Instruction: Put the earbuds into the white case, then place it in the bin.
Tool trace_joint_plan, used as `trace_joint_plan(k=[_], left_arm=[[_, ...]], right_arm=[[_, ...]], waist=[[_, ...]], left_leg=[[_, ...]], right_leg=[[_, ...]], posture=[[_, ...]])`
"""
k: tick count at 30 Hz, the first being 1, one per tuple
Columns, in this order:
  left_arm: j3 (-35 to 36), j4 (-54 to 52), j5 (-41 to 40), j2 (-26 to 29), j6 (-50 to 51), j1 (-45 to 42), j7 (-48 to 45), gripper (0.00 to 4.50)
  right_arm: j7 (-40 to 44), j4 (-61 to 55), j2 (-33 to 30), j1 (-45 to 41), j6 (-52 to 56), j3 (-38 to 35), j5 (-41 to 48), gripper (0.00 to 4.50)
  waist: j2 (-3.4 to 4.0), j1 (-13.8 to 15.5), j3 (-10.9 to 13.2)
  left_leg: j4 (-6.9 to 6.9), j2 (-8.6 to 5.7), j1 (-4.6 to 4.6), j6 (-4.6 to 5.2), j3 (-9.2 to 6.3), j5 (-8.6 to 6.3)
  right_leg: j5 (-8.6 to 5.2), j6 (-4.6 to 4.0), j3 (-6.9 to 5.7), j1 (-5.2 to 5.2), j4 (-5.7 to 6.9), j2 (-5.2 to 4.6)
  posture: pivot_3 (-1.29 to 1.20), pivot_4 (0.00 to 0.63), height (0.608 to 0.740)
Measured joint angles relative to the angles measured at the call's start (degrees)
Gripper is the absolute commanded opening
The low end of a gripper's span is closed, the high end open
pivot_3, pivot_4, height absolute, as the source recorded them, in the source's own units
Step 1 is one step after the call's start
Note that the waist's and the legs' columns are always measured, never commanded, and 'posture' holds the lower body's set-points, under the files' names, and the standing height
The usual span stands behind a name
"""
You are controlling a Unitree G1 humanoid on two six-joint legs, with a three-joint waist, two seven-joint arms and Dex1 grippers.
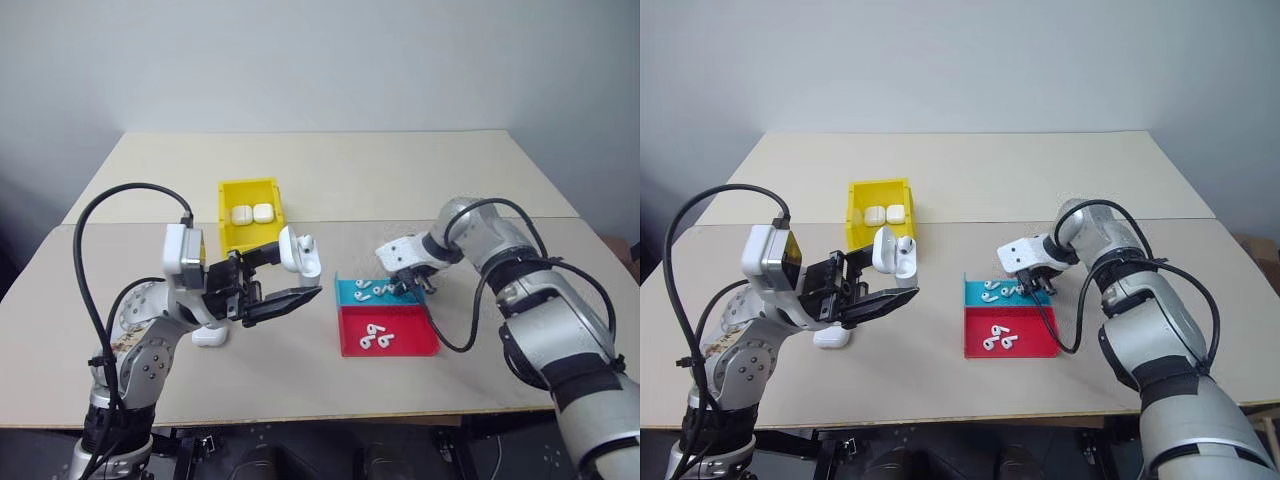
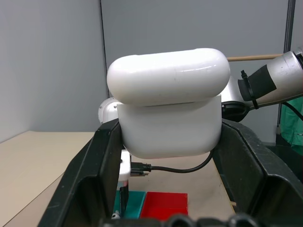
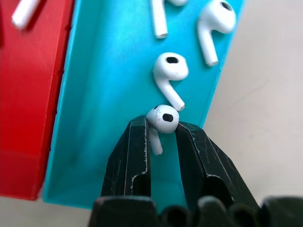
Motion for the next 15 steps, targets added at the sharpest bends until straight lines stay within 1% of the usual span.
trace_joint_plan(k=[2,5,6,8,9,11,13,15], left_arm=[[-0.09,0.07,-0.03,0.00,0.00,-0.18,-0.21,2.77],[-0.52,0.57,-0.03,-0.16,0.00,-1.83,-0.80,2.77],[-0.88,1.09,-0.04,-0.47,-0.01,-2.55,-1.06,2.77],[-1.59,3.09,-0.04,-1.11,0.00,-4.20,-1.93,2.77],[-1.74,3.90,-0.05,-1.19,0.00,-4.65,-2.40,2.77],[-2.10,5.39,-0.05,-1.35,0.00,-5.79,-3.36,2.77],[-2.44,6.78,-0.04,-1.65,0.00,-7.05,-4.35,2.77],[-2.98,8.13,0.01,-2.08,0.00,-8.48,-5.00,2.77]], right_arm=[[1.43,-2.34,-1.15,0.37,4.36,-3.20,3.19,0.62],[2.99,-13.69,-4.25,2.57,16.65,-11.07,11.26,0.62],[3.06,-20.18,-5.10,5.15,21.80,-14.52,15.02,0.62],[2.52,-36.11,-5.43,13.53,36.16,-22.57,26.18,0.62],[1.73,-41.26,-5.12,16.41,41.72,-24.89,30.52,0.62],[-1.56,-50.52,-4.17,20.62,52.65,-29.83,38.47,0.62],[-7.61,-59.80,-2.24,22.99,62.34,-36.05,46.62,0.62],[-14.44,-68.70,1.14,24.36,70.04,-41.91,55.46,0.62]], waist=[[0.05,0.04,0.03],[0.07,0.13,0.04],[0.07,0.24,0.04],[0.07,0.78,0.04],[0.07,0.91,0.04],[0.07,0.96,0.04],[0.07,0.95,0.04],[0.08,0.94,0.04]], left_leg=[[0.00,0.00,-0.04,0.00,0.00,0.00],[0.00,0.00,-0.04,0.01,-0.01,-0.01],[0.00,0.01,-0.04,0.02,-0.05,-0.01],[0.01,0.00,-0.04,0.04,-0.07,-0.03],[0.04,0.00,-0.04,0.04,-0.05,-0.03],[0.05,-0.01,-0.04,0.17,-0.05,-0.10],[0.01,0.01,-0.01,0.37,-0.08,-0.22],[-0.01,0.06,-0.01,0.37,-0.13,-0.22]], right_leg=[[0.00,0.00,0.00,-0.02,-0.03,-0.01],[0.00,0.00,-0.03,0.00,-0.06,-0.01],[0.00,0.00,-0.08,0.06,-0.07,0.00],[0.00,0.00,-0.11,0.07,-0.07,-0.01],[0.00,0.00,-0.09,0.05,-0.04,-0.01],[0.01,-0.02,-0.07,0.00,0.03,-0.02],[0.01,-0.02,-0.08,0.00,0.06,0.02],[0.01,-0.02,-0.07,0.01,0.04,0.09]], posture=[[0.00,0.150,0.740],[0.00,0.150,0.740],[0.00,0.150,0.740],[0.00,0.150,0.740],[0.00,0.150,0.740],[0.00,0.150,0.740],[0.00,0.150,0.740],[0.00,0.150,0.740]])
